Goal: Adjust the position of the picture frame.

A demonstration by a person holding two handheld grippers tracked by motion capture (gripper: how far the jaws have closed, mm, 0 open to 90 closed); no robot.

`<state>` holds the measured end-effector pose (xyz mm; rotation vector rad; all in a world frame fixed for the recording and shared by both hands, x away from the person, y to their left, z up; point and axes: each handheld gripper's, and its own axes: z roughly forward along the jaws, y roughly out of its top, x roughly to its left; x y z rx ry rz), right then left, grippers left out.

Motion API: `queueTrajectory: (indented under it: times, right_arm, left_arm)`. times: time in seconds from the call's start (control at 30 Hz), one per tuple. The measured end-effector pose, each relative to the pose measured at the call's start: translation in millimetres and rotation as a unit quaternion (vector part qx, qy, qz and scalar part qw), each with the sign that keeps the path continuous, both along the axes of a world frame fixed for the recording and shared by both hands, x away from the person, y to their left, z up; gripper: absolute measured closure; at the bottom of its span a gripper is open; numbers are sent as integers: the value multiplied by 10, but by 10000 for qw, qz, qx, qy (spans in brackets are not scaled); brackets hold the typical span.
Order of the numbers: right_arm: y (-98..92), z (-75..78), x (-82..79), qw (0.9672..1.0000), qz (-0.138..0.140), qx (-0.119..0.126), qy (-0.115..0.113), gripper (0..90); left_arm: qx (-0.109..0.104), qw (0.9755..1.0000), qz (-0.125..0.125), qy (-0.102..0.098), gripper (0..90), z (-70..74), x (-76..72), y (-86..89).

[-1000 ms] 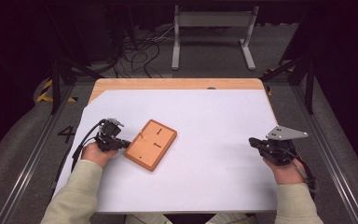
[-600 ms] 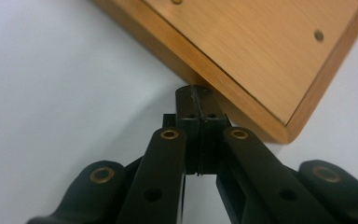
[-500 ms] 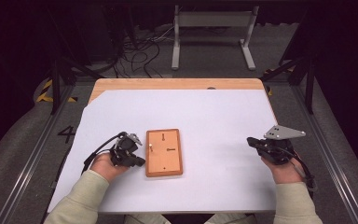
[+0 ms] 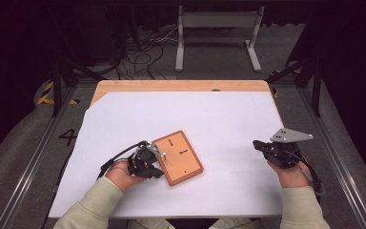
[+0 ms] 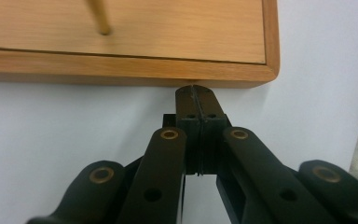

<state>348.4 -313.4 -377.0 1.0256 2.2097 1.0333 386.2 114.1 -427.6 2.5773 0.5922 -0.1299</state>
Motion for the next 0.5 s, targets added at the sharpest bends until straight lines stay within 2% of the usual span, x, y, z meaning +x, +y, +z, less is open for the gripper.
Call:
queueTrajectory:
  times: [0.03, 0.07, 0.1, 0.13, 0.17, 0.23, 0.3, 0.37, 0.43, 0.47, 0.5]
  right_arm:
    - [-2, -1, -1, 10000, -5, 5, 4, 884]
    - [-3, -3, 0, 10000, -5, 4, 6, 884]
    - [-1, -7, 0, 10000, -1, -4, 16, 884]
    - [6, -16, 1, 10000, 6, -10, 35, 885]
    - [15, -21, 0, 10000, 7, -17, 46, 884]
    - [39, -32, -6, 10000, 19, -41, 81, 884]
    - [62, -41, -14, 9999, 26, -67, 100, 885]
    - [75, -45, -23, 9999, 31, -88, 125, 885]
    - [79, -44, -32, 9999, 42, -97, 123, 885]
    - [78, -40, -41, 9999, 41, -88, 122, 885]
    - [75, -38, -48, 9999, 37, -81, 112, 885]
  left_arm:
    - [-83, 9999, 98, -35, 898, 41, 14, 31]
    - [-251, 9992, 279, -117, 898, 105, 39, 78]
    - [-566, 9967, 532, -246, 897, 209, 94, 160]
    - [-761, 9938, 723, -359, 898, 279, 126, 211]
    - [-994, 9893, 943, -495, 898, 353, 170, 270]
    - [-1193, 9818, 1280, -741, 898, 418, 247, 338]
    - [-1209, 9760, 1538, -953, 898, 416, 350, 379]
    - [-1193, 9705, 1807, -1060, 898, 371, 451, 389]
    - [-1198, 9665, 1989, -1095, 898, 301, 556, 376]
    - [-1144, 9649, 2071, -1139, 898, 257, 611, 367]
    - [-1104, 9641, 2154, -1096, 898, 212, 664, 354]
